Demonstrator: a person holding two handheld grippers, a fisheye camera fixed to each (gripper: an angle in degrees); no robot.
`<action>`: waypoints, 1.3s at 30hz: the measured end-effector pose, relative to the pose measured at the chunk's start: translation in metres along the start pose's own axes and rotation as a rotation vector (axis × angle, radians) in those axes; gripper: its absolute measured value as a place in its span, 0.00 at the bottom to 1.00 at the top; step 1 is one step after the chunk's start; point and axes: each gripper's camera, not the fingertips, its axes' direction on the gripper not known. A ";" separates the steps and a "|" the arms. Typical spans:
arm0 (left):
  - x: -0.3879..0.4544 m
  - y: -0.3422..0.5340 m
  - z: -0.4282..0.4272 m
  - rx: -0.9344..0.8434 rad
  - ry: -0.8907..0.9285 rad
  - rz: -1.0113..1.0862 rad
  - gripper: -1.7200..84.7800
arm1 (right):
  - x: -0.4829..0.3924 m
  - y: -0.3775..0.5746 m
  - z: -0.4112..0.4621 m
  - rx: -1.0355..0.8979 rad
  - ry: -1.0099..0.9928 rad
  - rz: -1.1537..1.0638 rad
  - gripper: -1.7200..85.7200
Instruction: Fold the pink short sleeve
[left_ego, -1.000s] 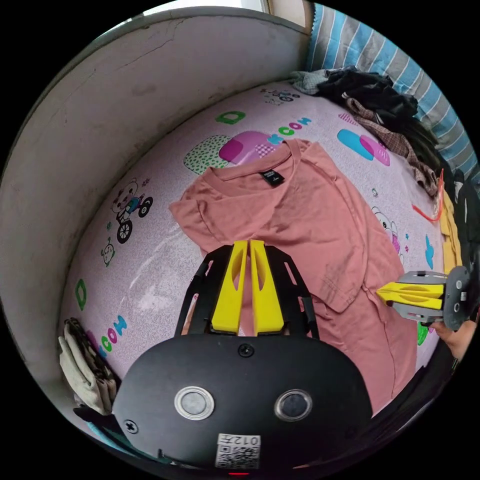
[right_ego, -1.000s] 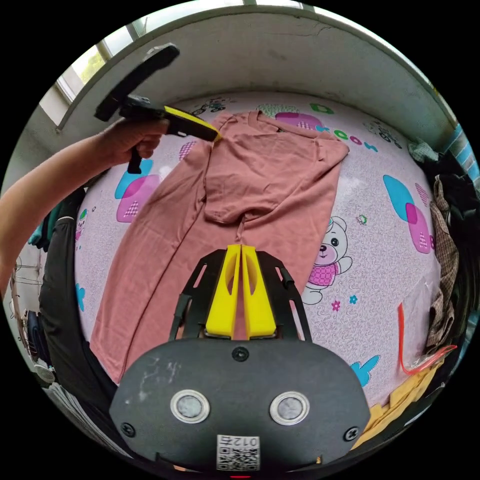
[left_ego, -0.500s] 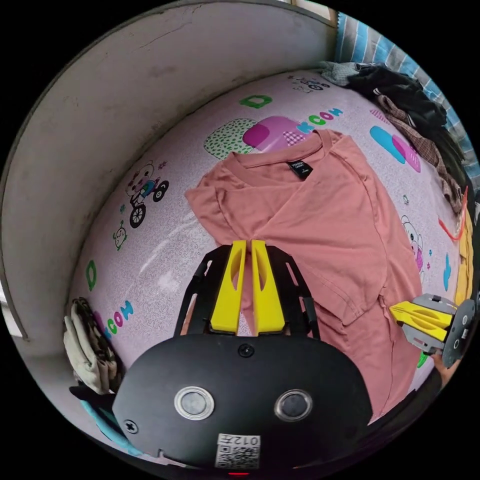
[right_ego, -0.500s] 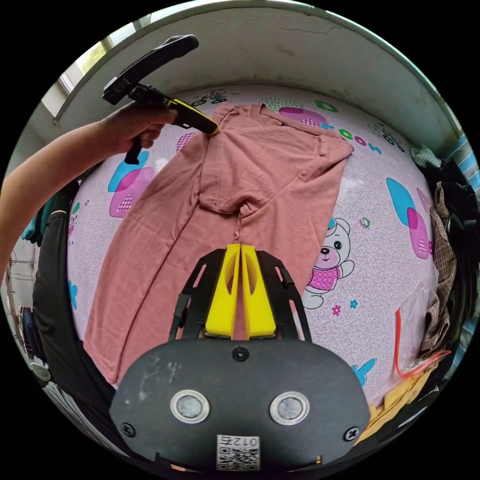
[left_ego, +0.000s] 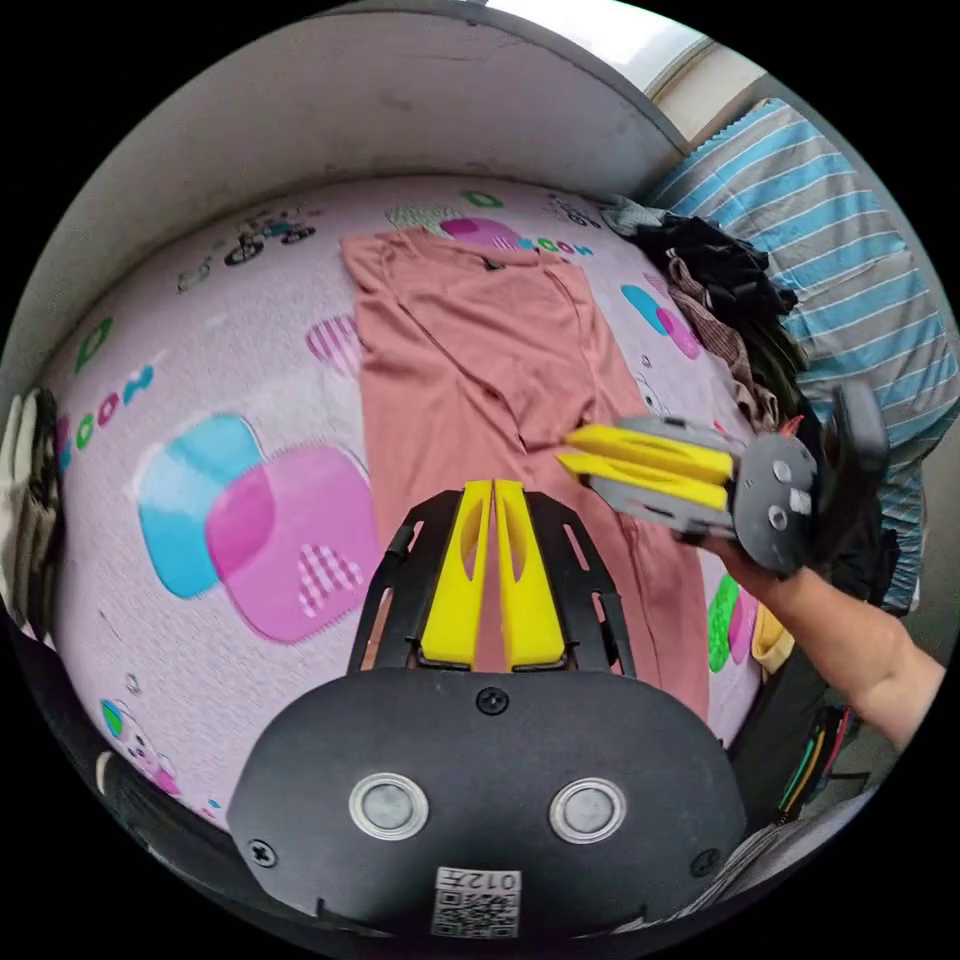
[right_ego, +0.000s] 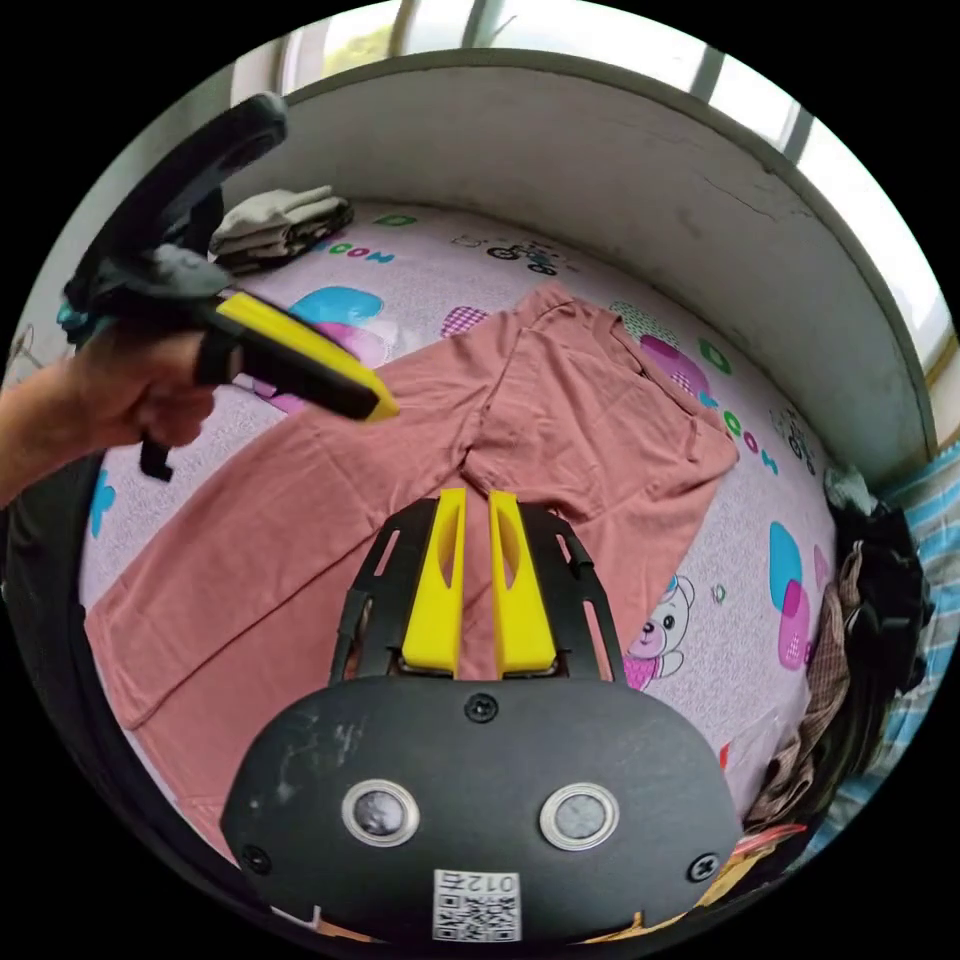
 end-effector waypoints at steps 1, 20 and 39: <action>0.001 0.007 0.002 -0.001 0.010 0.004 0.03 | -0.002 -0.005 0.007 -0.002 0.016 -0.016 0.07; -0.050 0.095 0.012 0.013 0.010 -0.007 0.03 | 0.041 -0.077 0.080 -0.191 -0.190 0.151 0.04; -0.099 0.153 0.032 0.055 -0.028 0.060 0.03 | 0.196 -0.326 0.175 -0.169 -0.154 0.306 0.09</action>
